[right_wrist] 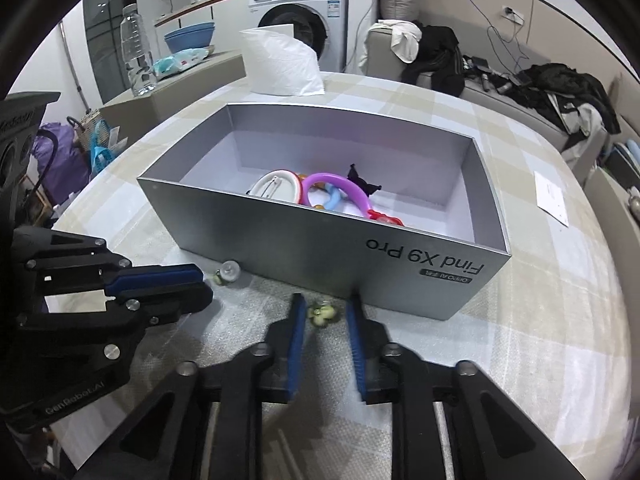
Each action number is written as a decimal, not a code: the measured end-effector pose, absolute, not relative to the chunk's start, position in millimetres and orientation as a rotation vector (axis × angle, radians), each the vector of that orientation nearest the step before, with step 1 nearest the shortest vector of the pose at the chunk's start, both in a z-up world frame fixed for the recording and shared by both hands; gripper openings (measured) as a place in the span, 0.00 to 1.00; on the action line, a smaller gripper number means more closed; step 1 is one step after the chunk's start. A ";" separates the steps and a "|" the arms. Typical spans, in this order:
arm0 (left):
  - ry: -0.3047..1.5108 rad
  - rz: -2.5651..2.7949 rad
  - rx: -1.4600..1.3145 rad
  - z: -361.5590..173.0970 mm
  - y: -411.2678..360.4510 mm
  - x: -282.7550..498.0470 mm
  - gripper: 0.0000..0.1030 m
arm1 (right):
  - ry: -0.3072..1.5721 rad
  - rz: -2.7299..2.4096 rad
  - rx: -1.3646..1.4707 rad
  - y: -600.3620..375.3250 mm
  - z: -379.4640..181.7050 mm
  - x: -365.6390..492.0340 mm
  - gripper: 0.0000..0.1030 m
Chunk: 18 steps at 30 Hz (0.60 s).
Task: Organize jewelry
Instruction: 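Move right tool to the small green flower charm and grasp it, then grasp the small white round charm with left tool while right tool holds the flower charm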
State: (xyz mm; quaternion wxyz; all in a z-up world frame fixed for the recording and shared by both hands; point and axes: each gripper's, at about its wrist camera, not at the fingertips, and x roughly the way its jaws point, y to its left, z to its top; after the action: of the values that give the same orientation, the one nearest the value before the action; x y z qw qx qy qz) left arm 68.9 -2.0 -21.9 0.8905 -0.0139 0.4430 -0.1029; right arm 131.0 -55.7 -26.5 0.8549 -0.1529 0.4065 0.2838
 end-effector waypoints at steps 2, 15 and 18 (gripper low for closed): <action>0.925 -0.210 -0.039 -21.5 -0.5 68.8 0.04 | 0.850 0.609 -0.334 -57.0 -26.2 129.5 0.13; 0.924 -0.176 -0.030 -21.5 -11.7 79.4 0.33 | 0.850 0.679 -0.244 -78.6 -13.8 130.9 0.09; 0.924 -0.162 -0.039 -21.6 -12.9 85.1 0.33 | 0.842 0.691 -0.239 -78.7 -11.5 128.0 0.09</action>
State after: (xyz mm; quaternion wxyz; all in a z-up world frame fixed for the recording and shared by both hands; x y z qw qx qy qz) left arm 85.1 -12.9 -21.6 0.8919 -0.0187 0.4450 -0.0781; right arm 128.0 -78.7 -11.5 0.8485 -0.1135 0.3997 0.3278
